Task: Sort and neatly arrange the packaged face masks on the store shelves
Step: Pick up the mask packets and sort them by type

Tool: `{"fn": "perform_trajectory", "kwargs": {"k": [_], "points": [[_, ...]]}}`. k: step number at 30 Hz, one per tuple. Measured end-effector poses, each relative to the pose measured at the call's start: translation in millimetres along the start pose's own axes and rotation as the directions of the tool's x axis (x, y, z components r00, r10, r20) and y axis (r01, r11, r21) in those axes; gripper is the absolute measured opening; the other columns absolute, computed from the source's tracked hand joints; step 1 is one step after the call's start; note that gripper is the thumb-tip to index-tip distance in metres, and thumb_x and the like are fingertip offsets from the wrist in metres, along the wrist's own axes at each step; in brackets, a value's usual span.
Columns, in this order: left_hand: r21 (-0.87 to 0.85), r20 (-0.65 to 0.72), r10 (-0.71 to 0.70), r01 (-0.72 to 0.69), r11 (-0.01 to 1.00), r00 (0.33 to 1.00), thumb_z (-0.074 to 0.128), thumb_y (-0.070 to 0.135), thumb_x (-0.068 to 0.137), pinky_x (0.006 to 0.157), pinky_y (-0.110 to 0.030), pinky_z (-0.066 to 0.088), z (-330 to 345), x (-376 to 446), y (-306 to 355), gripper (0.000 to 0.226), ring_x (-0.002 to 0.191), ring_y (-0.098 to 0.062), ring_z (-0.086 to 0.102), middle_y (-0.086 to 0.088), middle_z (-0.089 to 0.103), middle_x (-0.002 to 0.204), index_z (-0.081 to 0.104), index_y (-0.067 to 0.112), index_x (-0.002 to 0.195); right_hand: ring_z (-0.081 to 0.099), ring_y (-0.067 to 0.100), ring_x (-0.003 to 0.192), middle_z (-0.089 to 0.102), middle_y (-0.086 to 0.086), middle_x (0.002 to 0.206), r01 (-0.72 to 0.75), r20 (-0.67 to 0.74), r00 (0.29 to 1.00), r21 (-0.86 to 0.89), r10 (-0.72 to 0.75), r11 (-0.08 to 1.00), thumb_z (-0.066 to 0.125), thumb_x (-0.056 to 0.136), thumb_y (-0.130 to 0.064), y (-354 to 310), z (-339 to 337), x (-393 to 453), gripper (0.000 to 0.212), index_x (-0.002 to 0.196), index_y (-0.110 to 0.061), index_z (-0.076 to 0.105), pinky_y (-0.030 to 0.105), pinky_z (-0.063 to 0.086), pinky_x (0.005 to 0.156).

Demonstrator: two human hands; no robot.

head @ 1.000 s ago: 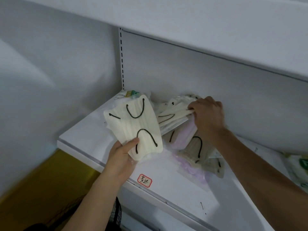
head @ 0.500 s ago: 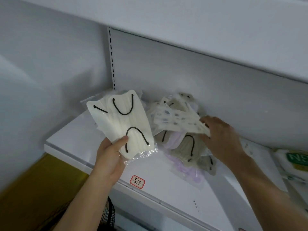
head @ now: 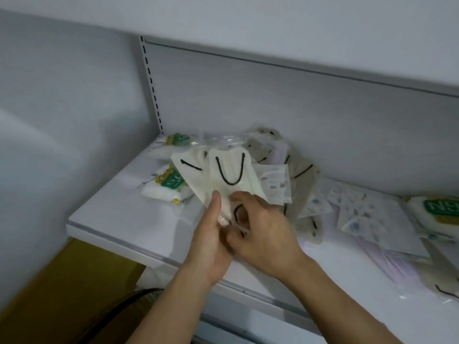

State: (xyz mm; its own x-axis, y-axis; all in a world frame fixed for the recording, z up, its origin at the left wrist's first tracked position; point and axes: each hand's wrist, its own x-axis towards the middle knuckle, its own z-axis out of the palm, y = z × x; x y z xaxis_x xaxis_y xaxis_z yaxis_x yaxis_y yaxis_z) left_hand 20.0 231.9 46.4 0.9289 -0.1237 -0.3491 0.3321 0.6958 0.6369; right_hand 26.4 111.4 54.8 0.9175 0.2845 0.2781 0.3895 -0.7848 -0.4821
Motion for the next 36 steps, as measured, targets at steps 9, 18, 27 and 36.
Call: {"fn": "perform_trajectory", "kwargs": {"k": [9,18,27,36], "points": [[0.088,-0.236,0.238,-0.224,0.971,0.942,0.057,0.002,0.1,0.088,-0.046,0.059,-48,10,28,0.037,0.108,-0.025,0.073,-0.004,0.075,0.121,0.062,0.024,0.13,0.068,0.003,0.085,0.07,-0.014,0.099,-0.044,-0.219,0.964,0.422,0.149,0.905,0.065,0.095,-0.014,19,-6,54,0.018,0.108,-0.026,0.065,0.017,0.053,0.072],[0.055,-0.189,0.178,-0.171,0.984,0.966,0.055,-0.002,0.099,0.082,-0.051,0.063,-72,10,37,0.051,0.119,-0.032,0.066,-0.005,0.07,0.132,0.056,0.025,0.143,0.023,0.025,0.152,0.037,-0.002,0.16,0.201,0.333,0.942,-0.474,-0.036,0.857,0.033,0.101,-0.048,83,12,107,0.049,0.146,-0.032,0.048,0.051,0.018,0.12],[0.107,-0.124,0.136,-0.123,0.987,0.983,0.058,0.001,0.098,0.08,-0.05,0.063,-75,13,37,0.05,0.12,-0.032,0.066,-0.003,0.071,0.131,0.057,0.026,0.142,0.053,0.026,0.115,0.059,-0.006,0.12,-0.113,0.073,0.983,-0.494,0.17,0.862,0.046,0.085,-0.04,128,-43,47,0.033,0.113,-0.034,0.062,0.049,0.041,0.098],[0.157,-0.05,0.069,-0.061,0.986,0.996,0.066,0.004,0.085,0.08,-0.047,0.062,-75,18,42,0.058,0.122,-0.035,0.066,-0.007,0.07,0.132,0.059,0.023,0.14,0.02,0.026,0.153,0.032,-0.002,0.162,0.153,0.27,0.963,-0.453,-0.029,0.878,0.066,0.081,0.002,71,-21,139,0.076,0.147,-0.03,0.046,0.054,0.017,0.12]]}}
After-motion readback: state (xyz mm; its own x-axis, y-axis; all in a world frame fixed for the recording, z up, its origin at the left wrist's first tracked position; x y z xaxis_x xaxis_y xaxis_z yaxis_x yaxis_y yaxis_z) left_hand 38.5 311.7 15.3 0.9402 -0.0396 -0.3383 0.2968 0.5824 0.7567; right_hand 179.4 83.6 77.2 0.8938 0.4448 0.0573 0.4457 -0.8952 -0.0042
